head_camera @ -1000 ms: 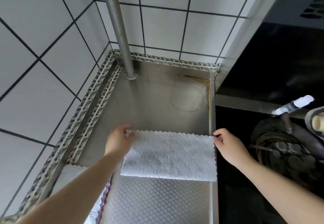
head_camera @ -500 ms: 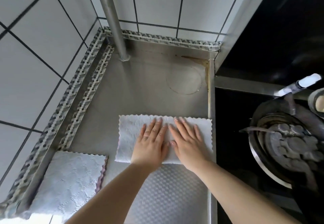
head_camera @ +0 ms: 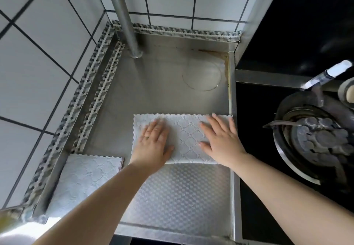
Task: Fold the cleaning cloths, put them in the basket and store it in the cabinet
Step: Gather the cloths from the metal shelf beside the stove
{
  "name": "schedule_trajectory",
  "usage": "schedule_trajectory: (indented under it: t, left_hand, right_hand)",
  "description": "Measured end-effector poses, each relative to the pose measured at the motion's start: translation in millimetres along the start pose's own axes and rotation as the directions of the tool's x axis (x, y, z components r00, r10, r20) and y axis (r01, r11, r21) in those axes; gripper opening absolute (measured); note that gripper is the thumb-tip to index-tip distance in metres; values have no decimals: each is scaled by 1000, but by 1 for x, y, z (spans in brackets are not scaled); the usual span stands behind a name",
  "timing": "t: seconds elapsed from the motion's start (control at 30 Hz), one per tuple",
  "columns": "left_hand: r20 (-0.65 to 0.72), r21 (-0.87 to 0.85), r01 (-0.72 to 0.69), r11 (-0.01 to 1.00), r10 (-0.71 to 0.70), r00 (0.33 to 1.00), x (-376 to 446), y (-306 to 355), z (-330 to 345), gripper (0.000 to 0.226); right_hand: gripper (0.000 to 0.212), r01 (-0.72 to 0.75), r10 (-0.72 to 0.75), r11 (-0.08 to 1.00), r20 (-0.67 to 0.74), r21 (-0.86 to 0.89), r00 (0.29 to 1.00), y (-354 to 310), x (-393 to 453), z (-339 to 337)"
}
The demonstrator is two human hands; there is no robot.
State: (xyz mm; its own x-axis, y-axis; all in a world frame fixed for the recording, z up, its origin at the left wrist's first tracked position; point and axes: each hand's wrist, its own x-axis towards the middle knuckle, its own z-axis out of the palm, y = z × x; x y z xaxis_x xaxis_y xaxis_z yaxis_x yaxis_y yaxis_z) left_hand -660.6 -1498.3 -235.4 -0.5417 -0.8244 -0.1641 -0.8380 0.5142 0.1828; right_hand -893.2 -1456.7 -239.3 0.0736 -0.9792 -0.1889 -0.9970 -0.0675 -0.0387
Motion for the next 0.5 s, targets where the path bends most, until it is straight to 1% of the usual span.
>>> schedule_trajectory:
  t: [0.07,0.1,0.13,0.17,0.2,0.27,0.33,0.4,0.5]
  left_hand:
    - [-50,-14,-171,985,170,984,-5,15,0,50]
    - [-53,-22,-248,968,247,968,-9,25,0,44]
    - [-38,-37,-297,954,296,954,-14,34,0,41]
    - [-17,-56,-308,950,307,951,-18,42,-3,39]
    - [-4,-61,-303,951,304,953,-21,48,-3,36]
    - [-19,-21,-290,957,289,957,-23,51,-1,29]
    - [-19,17,-292,956,293,956,-27,48,-1,33]
    - [-5,45,-341,939,342,940,-32,39,1,40]
    - [23,90,-416,905,416,909,-50,20,-4,45]
  right_hand:
    - [38,86,-81,994,-71,63,994,-8,10,-10]
    - [33,139,-130,985,-99,98,987,-14,16,-15]
    - [33,188,-174,974,-110,127,979,-20,20,-20]
    - [37,218,-205,965,-97,147,974,-26,24,-23]
    - [41,221,-215,962,-55,159,975,-31,26,-26]
    - [45,186,-193,971,35,148,981,-34,31,-29]
    - [46,197,-203,976,56,95,978,-36,31,-33]
    - [45,212,-213,977,54,32,975,-36,31,-38]
    - [48,236,-237,972,64,21,969,-38,18,-39]
